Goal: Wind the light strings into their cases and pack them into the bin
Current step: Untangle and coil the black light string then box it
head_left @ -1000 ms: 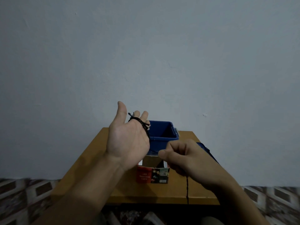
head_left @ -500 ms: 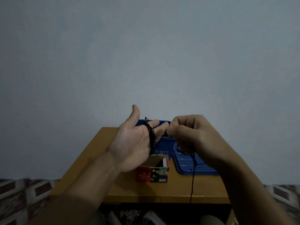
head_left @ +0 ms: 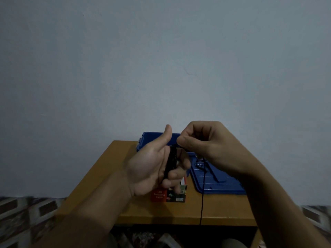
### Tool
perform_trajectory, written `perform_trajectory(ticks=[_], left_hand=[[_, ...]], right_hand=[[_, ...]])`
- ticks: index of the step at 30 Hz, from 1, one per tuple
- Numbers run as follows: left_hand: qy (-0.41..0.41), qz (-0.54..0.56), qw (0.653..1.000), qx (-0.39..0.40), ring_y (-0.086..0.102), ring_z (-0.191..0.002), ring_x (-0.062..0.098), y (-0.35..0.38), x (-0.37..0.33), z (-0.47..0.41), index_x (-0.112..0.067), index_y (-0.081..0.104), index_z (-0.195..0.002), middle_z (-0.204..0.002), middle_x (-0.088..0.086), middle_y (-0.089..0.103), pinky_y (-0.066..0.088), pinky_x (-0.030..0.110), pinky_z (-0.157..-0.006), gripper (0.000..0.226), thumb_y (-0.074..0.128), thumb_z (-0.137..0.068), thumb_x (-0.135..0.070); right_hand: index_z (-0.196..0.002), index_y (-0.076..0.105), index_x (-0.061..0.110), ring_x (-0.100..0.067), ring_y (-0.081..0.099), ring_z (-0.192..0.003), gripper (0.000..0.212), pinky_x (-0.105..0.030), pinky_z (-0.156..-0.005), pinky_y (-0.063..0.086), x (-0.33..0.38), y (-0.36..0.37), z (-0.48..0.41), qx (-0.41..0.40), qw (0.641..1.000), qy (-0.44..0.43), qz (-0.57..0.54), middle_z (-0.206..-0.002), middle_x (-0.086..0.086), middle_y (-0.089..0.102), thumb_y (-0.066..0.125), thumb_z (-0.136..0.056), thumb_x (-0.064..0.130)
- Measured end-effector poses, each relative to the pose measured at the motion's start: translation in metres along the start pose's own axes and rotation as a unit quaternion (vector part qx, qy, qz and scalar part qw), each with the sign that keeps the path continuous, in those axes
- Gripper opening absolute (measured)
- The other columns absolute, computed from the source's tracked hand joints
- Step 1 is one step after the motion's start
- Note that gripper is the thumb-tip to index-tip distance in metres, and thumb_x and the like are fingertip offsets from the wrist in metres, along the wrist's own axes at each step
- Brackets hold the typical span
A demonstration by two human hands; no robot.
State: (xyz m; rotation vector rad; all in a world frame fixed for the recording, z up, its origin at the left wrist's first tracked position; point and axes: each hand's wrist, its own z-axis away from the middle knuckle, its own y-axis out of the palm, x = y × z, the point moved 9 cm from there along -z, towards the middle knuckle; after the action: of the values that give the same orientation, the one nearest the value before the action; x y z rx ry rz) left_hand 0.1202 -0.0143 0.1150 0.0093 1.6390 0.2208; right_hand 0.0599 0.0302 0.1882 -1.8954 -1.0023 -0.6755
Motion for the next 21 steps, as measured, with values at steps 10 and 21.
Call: perform_trajectory(ticks=[10,21], left_hand=[[0.009,0.065,0.994,0.091,0.034,-0.031,0.011,0.012,-0.004,0.003,-0.016,0.037,-0.056,-0.040,-0.001,0.036,0.045,0.028,-0.047,0.068,0.027,-0.096,-0.069],[0.104,0.219,0.952,0.189,0.063,-0.110,0.042,0.022,-0.025,0.007,0.011,0.051,-0.127,-0.118,0.031,0.063,0.040,0.052,-0.108,0.049,0.041,-0.100,-0.028]], right_hand=[[-0.093,0.070,0.006,-0.028,0.046,-0.067,0.022,-0.043,-0.063,0.038,-0.020,0.001,0.002,-0.029,1.000,0.002,-0.012,-0.082,-0.029,0.060,0.061,-0.097,0.026],[-0.096,0.070,0.018,-0.012,0.070,-0.077,0.029,-0.033,-0.071,0.060,-0.054,0.025,0.023,-0.026,0.997,0.072,-0.003,-0.081,0.004,0.073,0.049,-0.096,-0.002]])
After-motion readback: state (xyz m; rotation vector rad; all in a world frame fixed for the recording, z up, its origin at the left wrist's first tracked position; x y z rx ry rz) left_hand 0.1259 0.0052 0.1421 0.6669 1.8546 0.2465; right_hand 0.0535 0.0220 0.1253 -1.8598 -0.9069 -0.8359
